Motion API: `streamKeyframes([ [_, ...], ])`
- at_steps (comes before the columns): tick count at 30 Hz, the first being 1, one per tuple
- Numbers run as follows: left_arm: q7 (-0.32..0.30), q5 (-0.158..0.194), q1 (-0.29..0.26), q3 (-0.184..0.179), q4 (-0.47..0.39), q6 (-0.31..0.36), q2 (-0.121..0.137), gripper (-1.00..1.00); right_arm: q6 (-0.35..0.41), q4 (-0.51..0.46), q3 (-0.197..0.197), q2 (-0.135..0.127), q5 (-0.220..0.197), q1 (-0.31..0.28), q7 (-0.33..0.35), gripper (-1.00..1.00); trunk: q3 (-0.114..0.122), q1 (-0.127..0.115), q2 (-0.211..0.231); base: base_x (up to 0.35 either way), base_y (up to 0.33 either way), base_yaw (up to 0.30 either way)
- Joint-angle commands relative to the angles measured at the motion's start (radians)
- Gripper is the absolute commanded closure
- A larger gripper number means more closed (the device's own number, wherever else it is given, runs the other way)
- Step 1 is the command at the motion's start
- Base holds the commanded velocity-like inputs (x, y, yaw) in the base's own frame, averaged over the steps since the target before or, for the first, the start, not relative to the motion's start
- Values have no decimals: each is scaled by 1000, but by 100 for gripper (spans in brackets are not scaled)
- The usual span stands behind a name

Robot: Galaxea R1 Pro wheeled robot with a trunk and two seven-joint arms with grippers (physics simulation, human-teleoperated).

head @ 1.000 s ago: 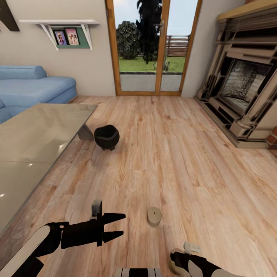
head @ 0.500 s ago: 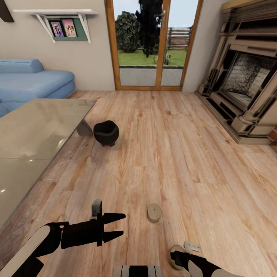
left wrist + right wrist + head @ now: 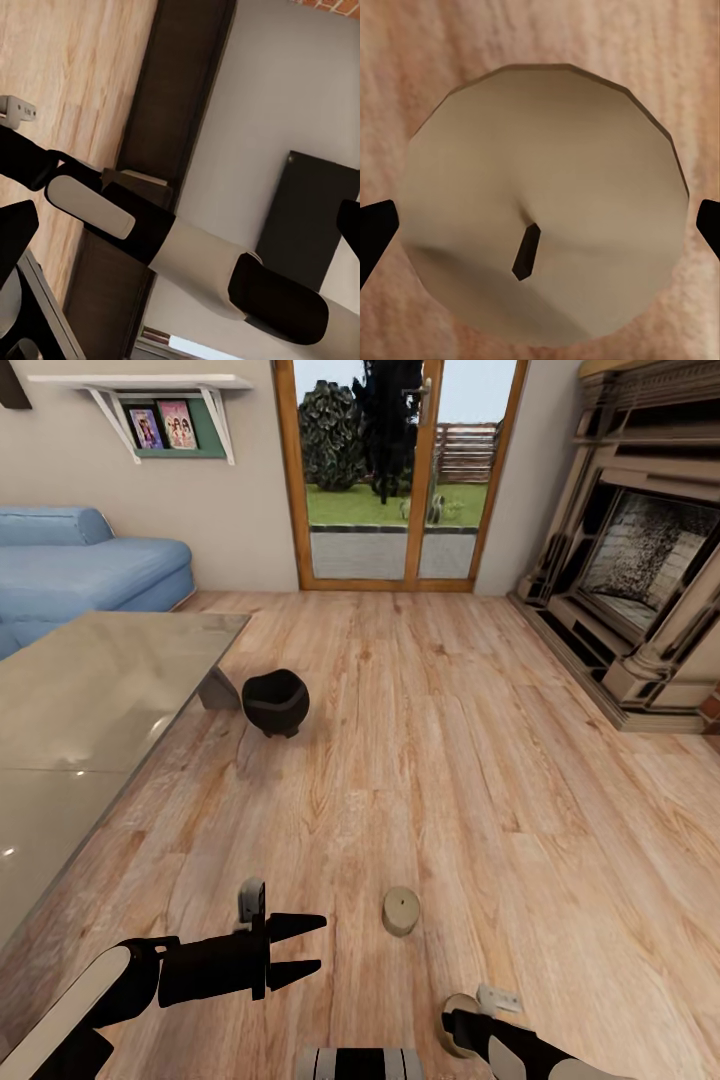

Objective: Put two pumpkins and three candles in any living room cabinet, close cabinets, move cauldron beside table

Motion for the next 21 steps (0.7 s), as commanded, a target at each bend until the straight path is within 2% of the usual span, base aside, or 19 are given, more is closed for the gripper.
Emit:
streamKeyframes([
  [1,10,11,-1,-1,0,0,1,-100,0,2,11,0,-10,0,-2,-100,-1,0,0,0,0,0],
  [21,10,11,-1,-1,-1,0,0,-100,-23,1,11,0,-10,0,-2,-100,-8,1,-1,0,0,0],
])
